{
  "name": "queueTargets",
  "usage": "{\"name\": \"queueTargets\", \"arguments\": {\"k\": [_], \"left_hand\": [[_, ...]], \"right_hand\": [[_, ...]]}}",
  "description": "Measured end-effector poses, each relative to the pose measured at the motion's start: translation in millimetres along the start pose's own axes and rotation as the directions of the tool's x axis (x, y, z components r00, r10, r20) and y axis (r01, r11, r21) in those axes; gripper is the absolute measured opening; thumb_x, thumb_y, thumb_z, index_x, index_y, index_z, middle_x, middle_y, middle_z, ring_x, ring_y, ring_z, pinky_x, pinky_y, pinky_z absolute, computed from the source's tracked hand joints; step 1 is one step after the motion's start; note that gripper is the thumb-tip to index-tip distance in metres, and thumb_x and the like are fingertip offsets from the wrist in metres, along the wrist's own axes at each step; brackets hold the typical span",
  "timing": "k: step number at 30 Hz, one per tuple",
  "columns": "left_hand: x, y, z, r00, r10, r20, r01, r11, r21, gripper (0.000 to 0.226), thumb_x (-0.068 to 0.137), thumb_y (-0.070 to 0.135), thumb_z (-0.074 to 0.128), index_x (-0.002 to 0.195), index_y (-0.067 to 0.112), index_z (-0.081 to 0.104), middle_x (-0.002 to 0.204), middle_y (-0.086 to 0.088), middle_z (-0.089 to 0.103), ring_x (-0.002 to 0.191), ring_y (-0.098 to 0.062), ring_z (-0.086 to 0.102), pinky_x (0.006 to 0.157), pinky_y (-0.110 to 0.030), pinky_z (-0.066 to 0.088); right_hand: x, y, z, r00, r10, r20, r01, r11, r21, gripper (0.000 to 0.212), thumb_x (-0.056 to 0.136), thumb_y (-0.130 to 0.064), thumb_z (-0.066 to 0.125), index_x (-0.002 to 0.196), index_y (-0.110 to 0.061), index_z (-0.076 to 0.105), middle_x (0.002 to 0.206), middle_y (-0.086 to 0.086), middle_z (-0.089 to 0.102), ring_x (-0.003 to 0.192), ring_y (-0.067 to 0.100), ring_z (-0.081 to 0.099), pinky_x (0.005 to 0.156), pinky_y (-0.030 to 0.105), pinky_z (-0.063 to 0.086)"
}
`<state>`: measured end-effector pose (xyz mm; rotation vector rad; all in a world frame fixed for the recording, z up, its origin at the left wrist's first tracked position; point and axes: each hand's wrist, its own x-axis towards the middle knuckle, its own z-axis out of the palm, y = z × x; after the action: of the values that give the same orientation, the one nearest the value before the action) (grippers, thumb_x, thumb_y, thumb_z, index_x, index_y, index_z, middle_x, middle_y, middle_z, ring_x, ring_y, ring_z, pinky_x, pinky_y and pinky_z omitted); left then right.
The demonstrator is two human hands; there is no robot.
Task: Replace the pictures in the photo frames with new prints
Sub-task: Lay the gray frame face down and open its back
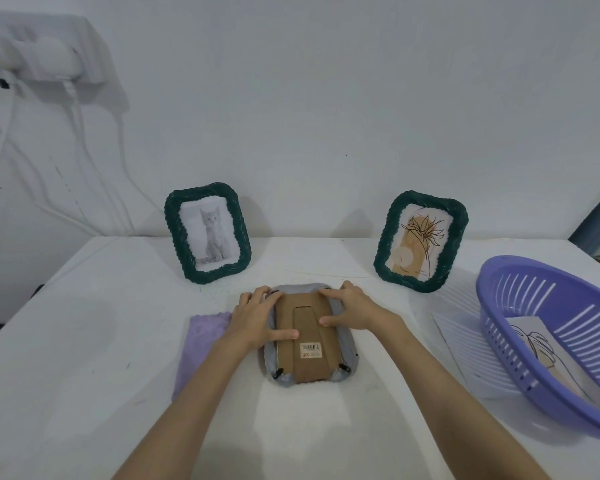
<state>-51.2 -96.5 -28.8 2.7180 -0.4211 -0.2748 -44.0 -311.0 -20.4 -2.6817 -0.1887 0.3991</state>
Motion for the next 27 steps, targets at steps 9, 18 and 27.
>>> {"name": "queueTargets", "arguments": {"k": [9,18,27], "left_hand": [[-29,4,12,0.991,-0.024,-0.133,-0.001,0.984,-0.180,0.098,0.061,0.080,0.044,0.143,0.029,0.026,0.153,-0.001,0.020,0.138,-0.022,0.019,0.112,-0.039,0.020],[-74,0,29,0.990,0.114,-0.081,-0.135,0.935,-0.328,0.112,0.023,0.092,0.051,0.118,0.033,0.050,0.131,0.011,0.034,0.124,-0.009,0.028,0.101,-0.019,0.021],[-90,3,41,0.976,0.043,-0.213,-0.145,0.859,-0.491,0.034,0.061,0.024,0.084,0.076,0.030,0.054,0.123,0.009,0.047,0.120,-0.009,0.044,0.089,0.007,0.022]], "right_hand": [[-39,5,21,0.974,0.019,-0.227,0.058,0.942,0.330,0.066,0.082,-0.039,0.064,0.140,-0.028,0.034,0.110,0.005,0.039,0.108,0.023,0.039,0.100,0.034,0.037],[-105,10,45,0.956,-0.086,-0.279,0.151,0.963,0.222,0.063,0.053,-0.041,0.086,0.110,-0.033,0.060,0.119,-0.015,0.039,0.112,0.008,0.028,0.095,0.023,0.024],[-114,8,52,0.935,-0.047,-0.353,0.174,0.925,0.337,0.037,0.059,-0.025,0.085,0.093,-0.023,0.069,0.117,-0.015,0.043,0.116,0.003,0.025,0.095,0.019,0.020]]}}
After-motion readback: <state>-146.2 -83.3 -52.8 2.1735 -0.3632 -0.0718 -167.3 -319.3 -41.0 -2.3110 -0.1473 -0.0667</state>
